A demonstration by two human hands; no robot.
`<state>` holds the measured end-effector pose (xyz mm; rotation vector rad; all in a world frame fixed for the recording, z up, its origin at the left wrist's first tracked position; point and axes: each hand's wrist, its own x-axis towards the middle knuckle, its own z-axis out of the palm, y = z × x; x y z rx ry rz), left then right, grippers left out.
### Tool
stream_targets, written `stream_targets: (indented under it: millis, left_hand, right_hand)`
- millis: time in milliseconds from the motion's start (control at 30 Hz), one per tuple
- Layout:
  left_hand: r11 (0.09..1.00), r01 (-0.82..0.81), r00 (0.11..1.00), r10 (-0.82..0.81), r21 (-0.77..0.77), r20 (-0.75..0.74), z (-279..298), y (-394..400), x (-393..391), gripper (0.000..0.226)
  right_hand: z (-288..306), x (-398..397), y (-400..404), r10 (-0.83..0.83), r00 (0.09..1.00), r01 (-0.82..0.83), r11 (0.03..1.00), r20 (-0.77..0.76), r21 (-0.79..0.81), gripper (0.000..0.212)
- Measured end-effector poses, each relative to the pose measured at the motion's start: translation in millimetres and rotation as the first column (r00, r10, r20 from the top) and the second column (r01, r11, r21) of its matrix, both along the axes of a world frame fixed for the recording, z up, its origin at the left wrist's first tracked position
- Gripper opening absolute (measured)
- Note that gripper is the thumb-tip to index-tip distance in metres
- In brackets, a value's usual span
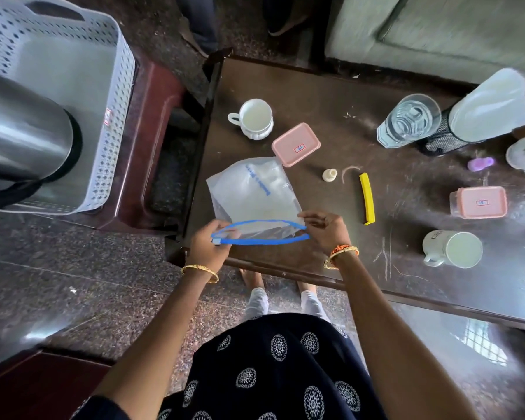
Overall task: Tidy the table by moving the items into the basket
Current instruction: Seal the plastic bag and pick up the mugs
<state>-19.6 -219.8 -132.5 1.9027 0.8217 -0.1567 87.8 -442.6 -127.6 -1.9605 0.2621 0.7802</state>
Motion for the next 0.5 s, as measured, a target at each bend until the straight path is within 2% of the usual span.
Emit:
stream_targets:
  millis: [133, 267, 367, 500]
  left_hand:
    - [0.984, -0.131, 0.989, 0.121, -0.121, -0.09, -7, 2, -3, 0.012]
    - [0.956, -0.279, 0.956, 0.267, -0.091, -0.121, -10, -5, -1, 0.031]
    - [0.941, -0.334, 0.939, 0.327, -0.059, -0.105, -9, -12, 7, 0.017]
    - [0.936, -0.346, 0.916, 0.353, 0.07, -0.19, -6, -17, 11, 0.024]
  right_hand:
    - [-6, -2, 4, -0.067, 0.997, 0.067, 0.998, -0.037, 0.007, 0.018]
    - [-12, -1, 8, -0.094, 0.993, 0.093, 0.996, -0.066, -0.014, 0.011]
    - [-15, 1, 11, -0.173, 0.978, 0.174, 0.985, -0.116, -0.004, 0.012]
    - [-17, 5, 18, -0.2, 0.974, 0.192, 0.978, -0.103, -0.087, 0.019]
